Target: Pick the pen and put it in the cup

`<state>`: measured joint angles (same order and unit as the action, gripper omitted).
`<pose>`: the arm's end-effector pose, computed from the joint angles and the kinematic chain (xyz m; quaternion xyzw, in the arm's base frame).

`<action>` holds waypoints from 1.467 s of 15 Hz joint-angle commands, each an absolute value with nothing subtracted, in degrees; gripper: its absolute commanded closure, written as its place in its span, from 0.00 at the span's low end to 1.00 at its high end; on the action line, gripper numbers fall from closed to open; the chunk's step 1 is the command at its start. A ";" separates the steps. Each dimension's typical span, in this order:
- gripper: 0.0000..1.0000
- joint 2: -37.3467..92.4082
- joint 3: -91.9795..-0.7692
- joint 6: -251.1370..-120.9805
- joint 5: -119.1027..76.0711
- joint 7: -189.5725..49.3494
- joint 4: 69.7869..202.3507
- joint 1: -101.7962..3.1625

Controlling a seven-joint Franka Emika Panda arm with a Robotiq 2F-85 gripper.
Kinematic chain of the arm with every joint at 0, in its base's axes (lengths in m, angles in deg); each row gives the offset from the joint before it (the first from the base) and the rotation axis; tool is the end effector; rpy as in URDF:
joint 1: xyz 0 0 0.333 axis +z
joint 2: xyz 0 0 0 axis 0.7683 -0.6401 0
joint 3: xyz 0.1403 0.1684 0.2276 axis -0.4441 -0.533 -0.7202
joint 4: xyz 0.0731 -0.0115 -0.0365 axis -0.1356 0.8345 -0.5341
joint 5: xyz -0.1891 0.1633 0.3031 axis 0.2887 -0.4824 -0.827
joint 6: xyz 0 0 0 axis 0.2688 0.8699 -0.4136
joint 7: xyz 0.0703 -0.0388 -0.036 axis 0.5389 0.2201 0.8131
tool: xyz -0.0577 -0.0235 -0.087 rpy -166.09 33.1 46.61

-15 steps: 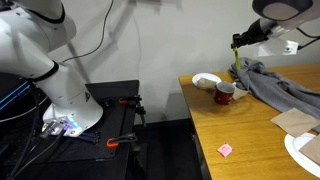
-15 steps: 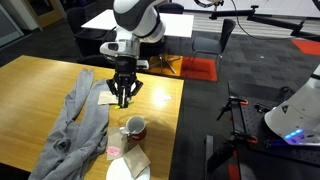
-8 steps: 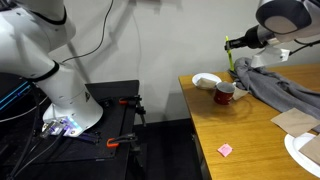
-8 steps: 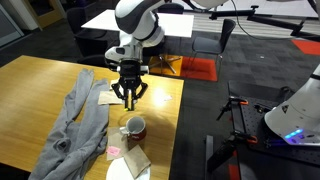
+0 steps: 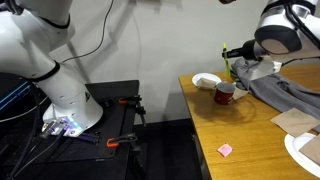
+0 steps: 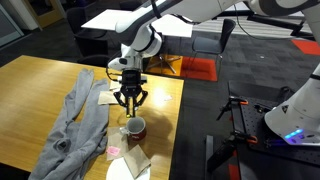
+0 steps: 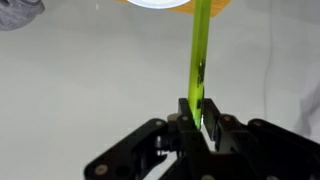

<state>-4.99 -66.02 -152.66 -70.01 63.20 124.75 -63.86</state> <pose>0.6884 0.0519 0.2070 -0.5162 -0.6952 -0.3056 0.3962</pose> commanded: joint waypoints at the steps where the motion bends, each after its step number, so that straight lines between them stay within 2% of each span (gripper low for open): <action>1: 0.81 -5.25 -63.77 -151.74 -71.47 63.72 123.96 -62.23; 3: 0.81 -5.49 -63.75 -151.74 -71.46 63.71 123.63 -62.15; 4: 0.95 -5.49 -63.74 -151.71 -71.46 63.71 123.50 -62.13; 22: 0.95 -4.98 -60.23 -151.48 -84.66 67.19 129.44 -62.48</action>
